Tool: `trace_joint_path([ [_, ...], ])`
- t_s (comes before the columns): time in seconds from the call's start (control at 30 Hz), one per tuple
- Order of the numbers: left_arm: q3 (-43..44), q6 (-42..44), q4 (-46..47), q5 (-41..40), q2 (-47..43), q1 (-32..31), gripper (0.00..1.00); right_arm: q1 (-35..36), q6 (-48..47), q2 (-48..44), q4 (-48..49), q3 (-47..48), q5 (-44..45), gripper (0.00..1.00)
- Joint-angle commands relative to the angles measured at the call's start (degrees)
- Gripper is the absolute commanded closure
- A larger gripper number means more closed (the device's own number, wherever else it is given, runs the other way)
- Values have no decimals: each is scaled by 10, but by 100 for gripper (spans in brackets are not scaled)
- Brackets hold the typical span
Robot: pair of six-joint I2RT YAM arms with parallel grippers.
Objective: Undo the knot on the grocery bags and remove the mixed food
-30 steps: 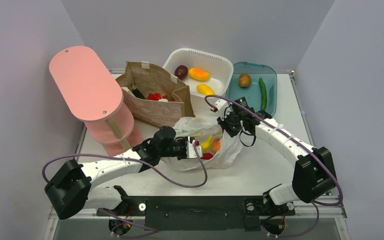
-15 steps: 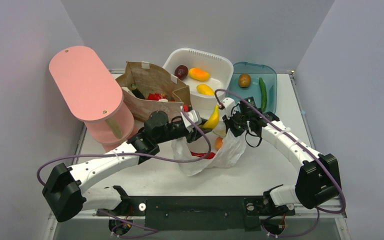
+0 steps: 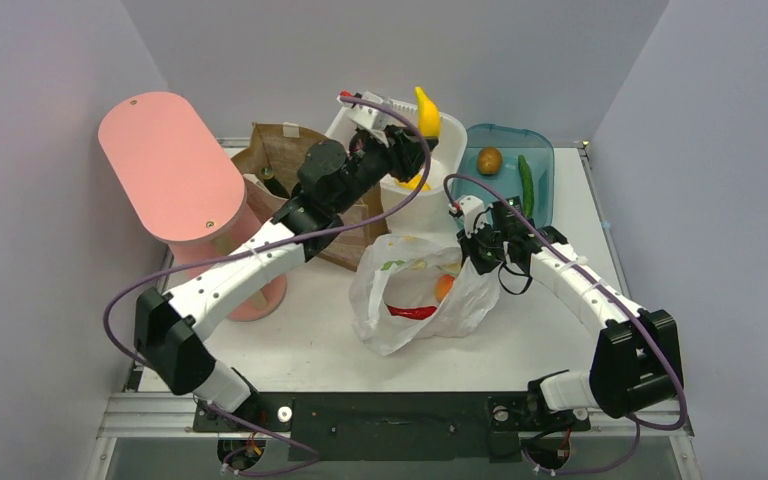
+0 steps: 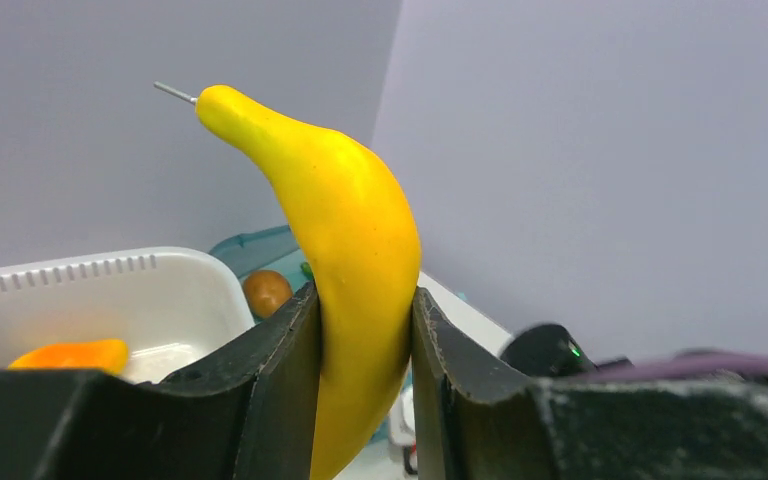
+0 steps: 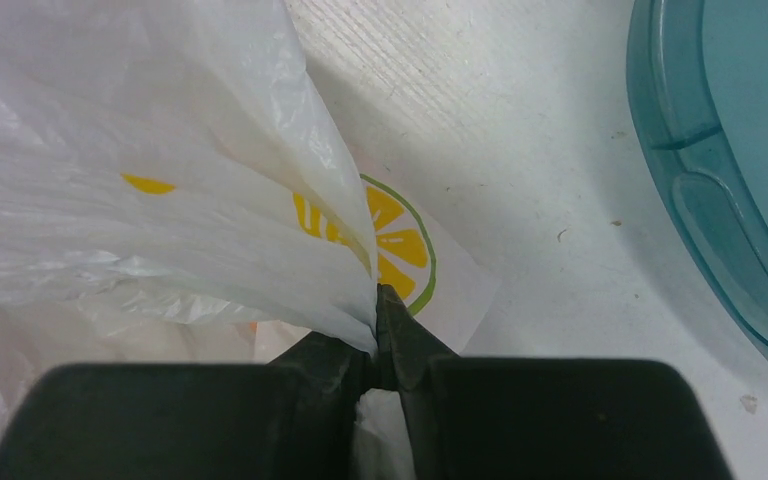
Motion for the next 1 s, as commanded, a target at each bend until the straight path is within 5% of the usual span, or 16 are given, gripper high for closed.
trace_joint_path([
  [0.0,69,14,17,-92,84,8,100,-1,6,-29,18,-2,-16,100],
  [0.17,183,54,-19,-162,218,15,100,-1,11,-35,15,5,-22,100],
  [0.5,328,79,-26,-113,408,71,100,-2,4,-60,-6,9,-30,100],
  [0.57,368,79,-47,-94,437,77,92,-2,2,-59,-7,10,-30,100],
  [0.67,406,76,-66,-71,453,83,66,-2,3,-58,-6,12,-31,100],
  [0.97,376,82,-65,-34,402,84,58,2,17,-46,14,17,-38,100],
])
